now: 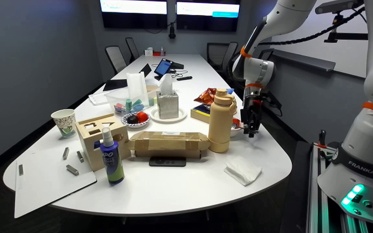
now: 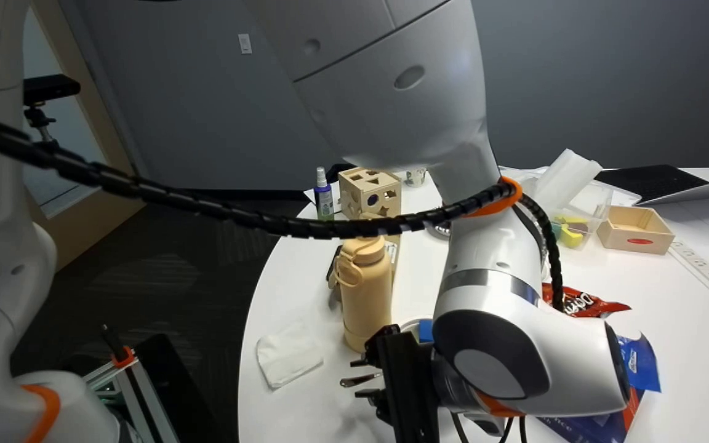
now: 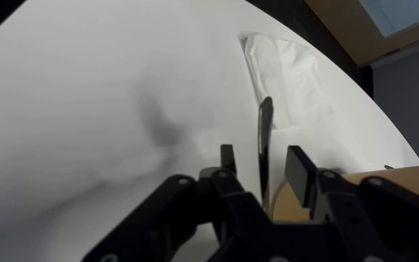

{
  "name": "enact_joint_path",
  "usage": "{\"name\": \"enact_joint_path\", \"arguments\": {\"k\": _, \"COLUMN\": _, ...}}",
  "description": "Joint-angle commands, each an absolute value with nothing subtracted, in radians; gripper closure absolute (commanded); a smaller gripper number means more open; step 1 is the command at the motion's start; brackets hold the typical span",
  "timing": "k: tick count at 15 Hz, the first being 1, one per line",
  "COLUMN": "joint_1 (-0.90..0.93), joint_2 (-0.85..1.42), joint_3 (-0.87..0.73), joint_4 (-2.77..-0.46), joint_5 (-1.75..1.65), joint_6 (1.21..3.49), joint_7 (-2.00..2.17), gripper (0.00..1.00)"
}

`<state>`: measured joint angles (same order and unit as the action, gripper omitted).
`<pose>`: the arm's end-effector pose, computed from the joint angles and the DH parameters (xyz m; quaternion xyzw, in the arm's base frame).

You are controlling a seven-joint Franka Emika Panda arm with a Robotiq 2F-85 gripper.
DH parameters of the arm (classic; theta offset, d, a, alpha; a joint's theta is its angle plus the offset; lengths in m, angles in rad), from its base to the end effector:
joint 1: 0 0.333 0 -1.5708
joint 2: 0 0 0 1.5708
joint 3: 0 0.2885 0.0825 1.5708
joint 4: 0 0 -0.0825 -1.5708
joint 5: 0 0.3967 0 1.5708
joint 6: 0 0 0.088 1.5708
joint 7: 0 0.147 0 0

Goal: Use the cake spatula to stir the blocks in the bowl.

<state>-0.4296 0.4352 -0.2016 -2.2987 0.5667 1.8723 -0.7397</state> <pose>0.3447 -0.1942 0.0717 -0.8931 0.1464 0.1963 0.3775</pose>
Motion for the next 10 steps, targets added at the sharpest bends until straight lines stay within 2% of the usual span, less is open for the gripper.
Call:
{"name": "enact_joint_path", "arguments": {"k": 1, "joint_1": -0.453, "joint_2": 0.443, "joint_3": -0.195, "joint_4": -2.277, "joint_5": 0.59, "joint_6": 1.841, "joint_7": -0.758, "gripper": 0.89}}
{"name": "enact_joint_path", "arguments": {"k": 3, "joint_1": -0.455, "joint_2": 0.443, "joint_3": -0.194, "joint_4": -2.277, "joint_5": 0.59, "joint_6": 1.84, "joint_7": -0.758, "gripper": 1.0}}
{"name": "enact_joint_path", "arguments": {"k": 10, "joint_1": -0.452, "joint_2": 0.432, "joint_3": -0.199, "joint_4": -2.269, "joint_5": 0.58, "joint_6": 1.807, "joint_7": -0.743, "gripper": 0.99}}
